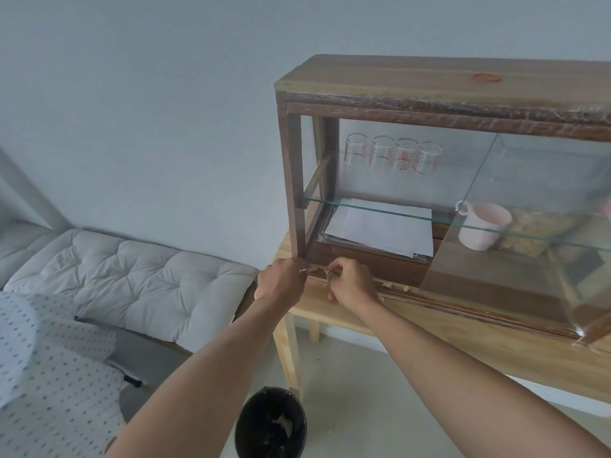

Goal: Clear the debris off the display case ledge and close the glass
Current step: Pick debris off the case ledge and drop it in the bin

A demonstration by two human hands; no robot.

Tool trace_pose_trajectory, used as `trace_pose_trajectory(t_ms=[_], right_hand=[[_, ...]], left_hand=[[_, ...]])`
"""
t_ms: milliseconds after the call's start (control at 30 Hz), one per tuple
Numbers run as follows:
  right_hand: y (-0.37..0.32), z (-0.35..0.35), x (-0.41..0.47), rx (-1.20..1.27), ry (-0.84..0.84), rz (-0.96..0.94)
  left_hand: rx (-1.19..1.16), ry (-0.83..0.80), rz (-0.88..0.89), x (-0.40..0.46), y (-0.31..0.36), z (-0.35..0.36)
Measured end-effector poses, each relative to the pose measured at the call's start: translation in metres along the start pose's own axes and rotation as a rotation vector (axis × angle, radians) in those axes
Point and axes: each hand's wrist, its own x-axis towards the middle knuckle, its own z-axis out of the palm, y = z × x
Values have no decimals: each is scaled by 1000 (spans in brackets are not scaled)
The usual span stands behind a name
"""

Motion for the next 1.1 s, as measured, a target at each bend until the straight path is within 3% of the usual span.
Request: trace_pose_trajectory(t_ms=[200,500,1100], right_hand=[[-8,2,6,7,8,49],[4,3,-4,88,24,-20],[-17,81,-85,159,-190,-47]], left_hand=[[-1,1,-6,-2,0,-4],[-79,9,-56,-24,-17,-13],[-274,-15,-200,-114,-121,-19]])
